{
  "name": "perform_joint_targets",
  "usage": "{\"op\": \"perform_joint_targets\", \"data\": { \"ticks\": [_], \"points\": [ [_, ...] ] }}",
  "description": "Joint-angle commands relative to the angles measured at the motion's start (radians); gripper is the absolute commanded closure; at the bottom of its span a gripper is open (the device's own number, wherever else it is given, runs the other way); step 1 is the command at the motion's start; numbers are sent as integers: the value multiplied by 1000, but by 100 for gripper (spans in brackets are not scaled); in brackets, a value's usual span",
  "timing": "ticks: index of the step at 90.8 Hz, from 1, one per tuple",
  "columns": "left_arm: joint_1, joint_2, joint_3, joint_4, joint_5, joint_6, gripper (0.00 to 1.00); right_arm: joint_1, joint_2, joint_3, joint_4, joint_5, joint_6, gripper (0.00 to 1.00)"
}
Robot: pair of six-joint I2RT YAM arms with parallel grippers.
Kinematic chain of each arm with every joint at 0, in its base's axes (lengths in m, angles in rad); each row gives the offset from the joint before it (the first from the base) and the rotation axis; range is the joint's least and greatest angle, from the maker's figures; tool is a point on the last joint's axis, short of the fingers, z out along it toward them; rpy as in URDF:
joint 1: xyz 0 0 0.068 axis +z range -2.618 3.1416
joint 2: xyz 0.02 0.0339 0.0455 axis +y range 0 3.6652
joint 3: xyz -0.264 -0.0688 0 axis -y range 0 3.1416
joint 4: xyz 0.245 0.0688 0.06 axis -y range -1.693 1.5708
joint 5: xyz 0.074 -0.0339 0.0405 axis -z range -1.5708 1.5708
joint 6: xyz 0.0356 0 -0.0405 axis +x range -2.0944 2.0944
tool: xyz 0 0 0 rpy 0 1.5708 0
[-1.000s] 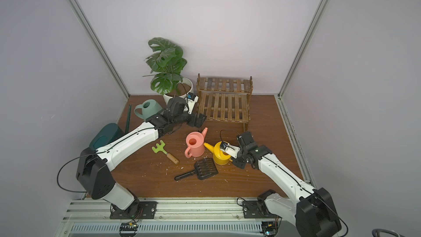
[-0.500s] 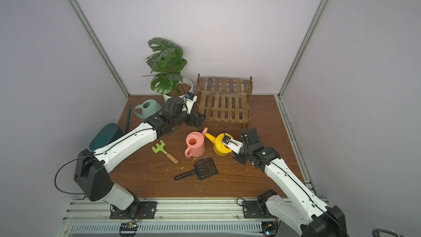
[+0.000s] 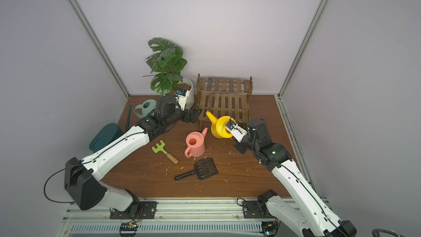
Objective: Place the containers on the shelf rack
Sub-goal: 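Pick up a container from the center of the board, then place the container on the shelf.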
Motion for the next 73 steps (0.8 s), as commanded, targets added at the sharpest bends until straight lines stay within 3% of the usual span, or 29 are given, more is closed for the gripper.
{"op": "perform_joint_targets", "data": {
  "ticks": [1, 14, 24, 35, 73],
  "points": [
    [13, -25, 4, 7, -20, -11, 1, 2, 25, 65, 7, 18, 206, 100],
    [14, -23, 7, 4, -20, -13, 1, 5, 141, 176, -119, 26, 501, 100],
    [13, -19, 13, -4, -19, -13, 1, 7, 243, 290, -286, 82, 626, 100],
    [13, -14, 25, -18, -17, -10, 1, 11, 315, 375, -420, 175, 681, 100],
    [13, -23, 24, -38, -10, -17, 1, 11, 411, 533, -522, 346, 763, 100]
  ]
}}
